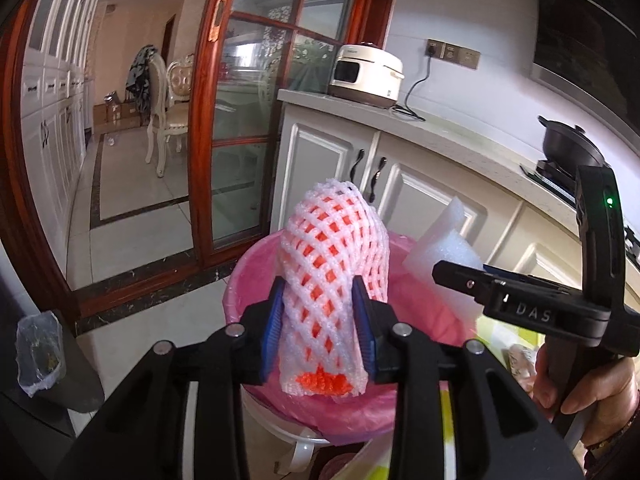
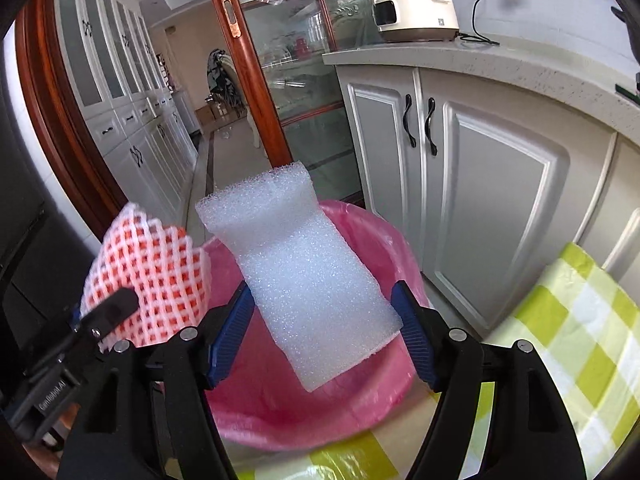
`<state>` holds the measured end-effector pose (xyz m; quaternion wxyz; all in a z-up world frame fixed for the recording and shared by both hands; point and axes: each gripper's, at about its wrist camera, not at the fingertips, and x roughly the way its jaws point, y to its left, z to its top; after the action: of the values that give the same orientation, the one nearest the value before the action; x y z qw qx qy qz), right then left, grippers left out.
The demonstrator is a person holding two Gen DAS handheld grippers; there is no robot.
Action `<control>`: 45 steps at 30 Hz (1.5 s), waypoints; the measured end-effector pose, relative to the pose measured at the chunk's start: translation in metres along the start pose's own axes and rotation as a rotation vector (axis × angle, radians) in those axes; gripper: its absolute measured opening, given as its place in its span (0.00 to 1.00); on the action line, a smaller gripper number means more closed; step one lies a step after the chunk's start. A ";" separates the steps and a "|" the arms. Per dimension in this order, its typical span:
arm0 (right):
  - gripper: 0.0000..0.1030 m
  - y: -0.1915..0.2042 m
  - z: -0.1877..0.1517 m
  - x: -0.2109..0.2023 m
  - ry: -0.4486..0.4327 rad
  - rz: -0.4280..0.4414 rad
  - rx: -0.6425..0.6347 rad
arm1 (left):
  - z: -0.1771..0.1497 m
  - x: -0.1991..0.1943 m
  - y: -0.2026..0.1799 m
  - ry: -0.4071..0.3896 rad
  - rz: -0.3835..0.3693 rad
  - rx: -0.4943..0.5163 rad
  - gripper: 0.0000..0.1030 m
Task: Collect trash
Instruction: 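Carry both items to the pink bin and open both grippers to drop them, then return to the table and grasp the paper cup with the left gripper while the right grasps the yellow sponge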
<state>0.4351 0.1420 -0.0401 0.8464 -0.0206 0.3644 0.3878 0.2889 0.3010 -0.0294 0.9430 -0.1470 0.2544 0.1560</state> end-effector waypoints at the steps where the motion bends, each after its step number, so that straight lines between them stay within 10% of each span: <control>1: 0.69 -0.001 0.002 0.003 0.001 0.005 0.008 | 0.000 0.003 0.003 0.003 -0.004 -0.007 0.34; 24: 0.70 -0.011 -0.038 -0.120 -0.119 -0.125 -0.026 | -0.005 -0.029 -0.033 -0.046 -0.014 0.065 0.64; 34: 0.70 -0.025 -0.157 -0.230 -0.109 -0.279 -0.084 | -0.086 -0.108 -0.098 -0.013 -0.115 0.120 0.89; 45: 0.70 -0.063 -0.307 -0.307 -0.064 -0.540 0.092 | -0.194 -0.133 -0.188 0.150 -0.267 0.195 0.91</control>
<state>0.1601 -0.1966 -0.0867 0.9302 -0.0662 0.3362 0.1314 0.1645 0.0323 -0.0826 0.9435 -0.0987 0.3164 -0.0072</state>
